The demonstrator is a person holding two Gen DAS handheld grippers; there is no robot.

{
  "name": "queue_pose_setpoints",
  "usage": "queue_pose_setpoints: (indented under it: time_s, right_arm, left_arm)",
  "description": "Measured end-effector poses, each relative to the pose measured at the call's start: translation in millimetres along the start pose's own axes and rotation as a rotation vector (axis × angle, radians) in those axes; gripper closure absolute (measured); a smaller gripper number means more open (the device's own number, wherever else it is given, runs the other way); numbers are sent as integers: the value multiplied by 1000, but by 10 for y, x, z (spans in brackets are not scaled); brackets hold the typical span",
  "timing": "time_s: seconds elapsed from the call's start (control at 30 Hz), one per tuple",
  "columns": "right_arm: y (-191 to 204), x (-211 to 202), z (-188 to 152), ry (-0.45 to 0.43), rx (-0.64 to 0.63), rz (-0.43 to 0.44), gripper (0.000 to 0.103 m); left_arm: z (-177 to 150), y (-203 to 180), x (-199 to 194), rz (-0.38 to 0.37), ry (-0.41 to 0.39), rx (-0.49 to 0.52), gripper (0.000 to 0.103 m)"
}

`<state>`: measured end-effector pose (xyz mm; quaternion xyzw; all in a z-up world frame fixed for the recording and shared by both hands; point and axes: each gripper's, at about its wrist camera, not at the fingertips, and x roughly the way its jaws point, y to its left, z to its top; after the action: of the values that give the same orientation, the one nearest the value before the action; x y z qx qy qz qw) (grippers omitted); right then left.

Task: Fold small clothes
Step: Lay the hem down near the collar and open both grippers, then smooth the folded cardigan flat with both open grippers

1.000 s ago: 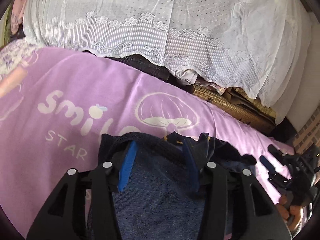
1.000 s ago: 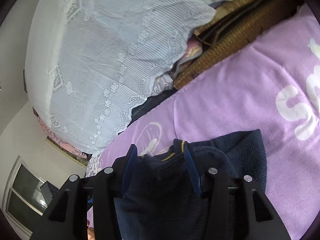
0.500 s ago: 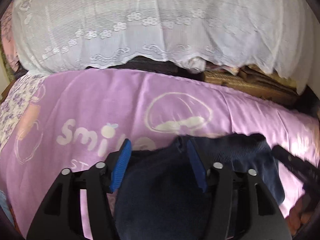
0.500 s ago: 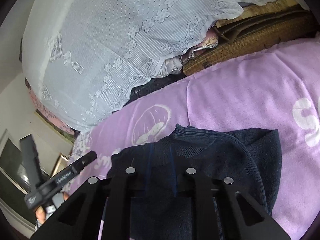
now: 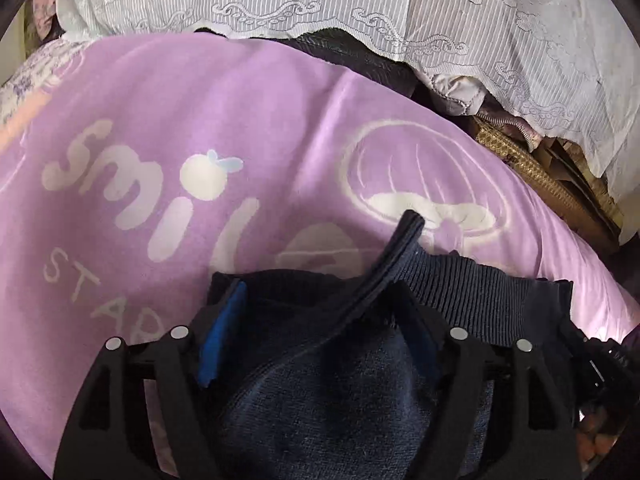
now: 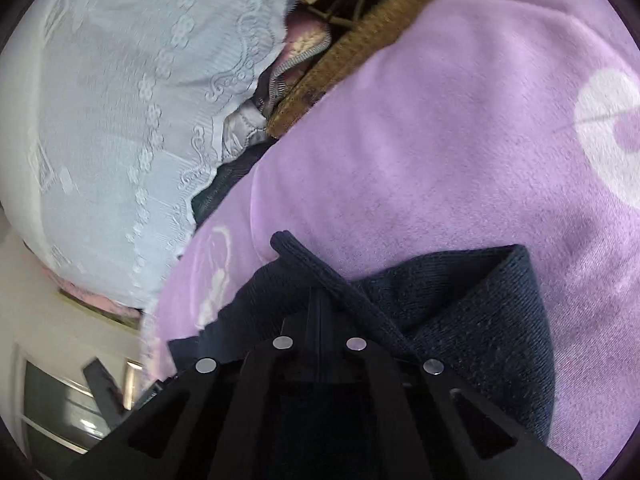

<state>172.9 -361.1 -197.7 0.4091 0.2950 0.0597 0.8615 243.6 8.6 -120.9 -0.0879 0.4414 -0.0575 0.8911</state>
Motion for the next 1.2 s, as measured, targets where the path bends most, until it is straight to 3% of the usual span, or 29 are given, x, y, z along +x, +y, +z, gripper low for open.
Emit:
queue_pose_setpoints:
  time_s: [0.07,0.1,0.23,0.3,0.37,0.43,0.47,0.53,0.63,0.83,0.93,0.97,1.03,1.13,1.2]
  right_arm:
    - [80,-16,-29,-19,-49,-43,103]
    - [157,-37,-63,-36,-82,-64,97]
    - [453,-183,-110,-87,-175,-1,97]
    - [576,-189,-132,-77,-209,32,97]
    - [639,-128,-164,-65,-255,16,97]
    - [522,9,-158,-28,-252,-66,96]
    - [407,79,-142,0,-216,-97,103]
    - [178,105,-87,21,-95,-26,103]
    - [302,7,-148,-31,-170,-81,97]
    - [846,-269,-517,-55,-389,-43,97]
    - [992,-288,-826,-3,-489,-89,97]
    - [980,-246,-940,31,-516,-128,88]
    - [888,-125,-1110,86,-543,-186,86]
    - [866,-235,-1099,82,-504,-168,87]
    - [816,-419,-1131,45,-451,-140,84]
  left_arm:
    - [-29,-91,-19,43,-16,53,32]
    - [-36,-117,-56,51,-31,66,32]
    - [48,-136,-290,-44,-98,47,32]
    - [100,-159,-312,-56,-111,35,32]
    - [130,-187,-185,17,-97,42,28]
    - [115,-126,77,87,-5,11,24]
    - [112,-90,144,76,19,-4,23]
    - [120,-118,86,84,2,11,23]
    - [83,-189,-30,98,-18,54,26]
    - [-236,-447,-605,-18,-81,190,26]
    - [-555,-585,-617,40,-66,295,24]
    - [-679,-589,-551,79,-50,324,21]
    - [-808,-575,-533,121,-86,338,19]
    - [-831,-540,-630,142,-97,326,19]
    - [-876,-460,-774,106,-104,293,20]
